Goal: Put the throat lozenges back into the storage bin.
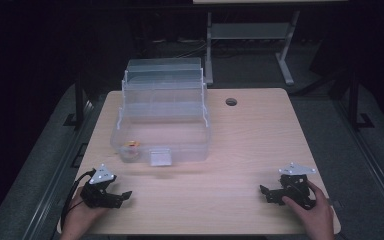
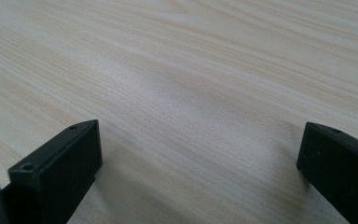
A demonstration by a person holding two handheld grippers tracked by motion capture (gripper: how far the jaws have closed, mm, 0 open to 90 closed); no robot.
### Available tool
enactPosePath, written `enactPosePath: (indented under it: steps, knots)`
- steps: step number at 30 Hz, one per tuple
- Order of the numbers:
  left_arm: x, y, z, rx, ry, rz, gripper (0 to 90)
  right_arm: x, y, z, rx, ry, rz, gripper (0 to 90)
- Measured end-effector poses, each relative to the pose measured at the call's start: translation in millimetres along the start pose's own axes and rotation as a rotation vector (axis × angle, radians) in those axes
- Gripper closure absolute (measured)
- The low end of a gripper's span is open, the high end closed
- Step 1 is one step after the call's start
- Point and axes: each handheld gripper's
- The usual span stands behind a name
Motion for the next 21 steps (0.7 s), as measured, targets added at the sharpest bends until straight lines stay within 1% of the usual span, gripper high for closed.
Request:
enactPosePath:
  steps: [3, 5, 11, 12, 14, 21]
  knots:
    - [0.3, -5.2, -2.4, 0.017, -0.001, -0.010, 13.1, 0.0, 0.0, 0.0, 0.000, 0.000, 0.000, 0.0]
    - [1.5, -5.7, -3.1, 0.007, 0.007, -0.016, 12.3, 0.0, 0.0, 0.0, 0.000, 0.000, 0.000, 0.0]
    - [3.5, -7.1, -8.1, -0.039, 0.001, -0.016, 12.0, 0.0, 0.0, 0.0, 0.000, 0.000, 0.000, 0.0]
    - [4.0, -7.7, -10.0, -0.057, -0.002, -0.017, 11.9, 0.0, 0.0, 0.0, 0.000, 0.000, 0.000, 0.0]
    - [4.5, -8.2, -12.0, -0.075, -0.002, -0.022, 11.9, 0.0, 0.0, 0.0, 0.000, 0.000, 0.000, 0.0]
    - [5.0, -8.5, -12.3, -0.080, -0.005, -0.024, 11.8, 0.0, 0.0, 0.0, 0.000, 0.000, 0.000, 0.0]
Point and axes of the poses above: each handheld gripper's, and its own axes: y roughly backward along the jaws, z roughly out of its top, x roughly to its left, and after that the axes turned 4 degrees about x, right-handed
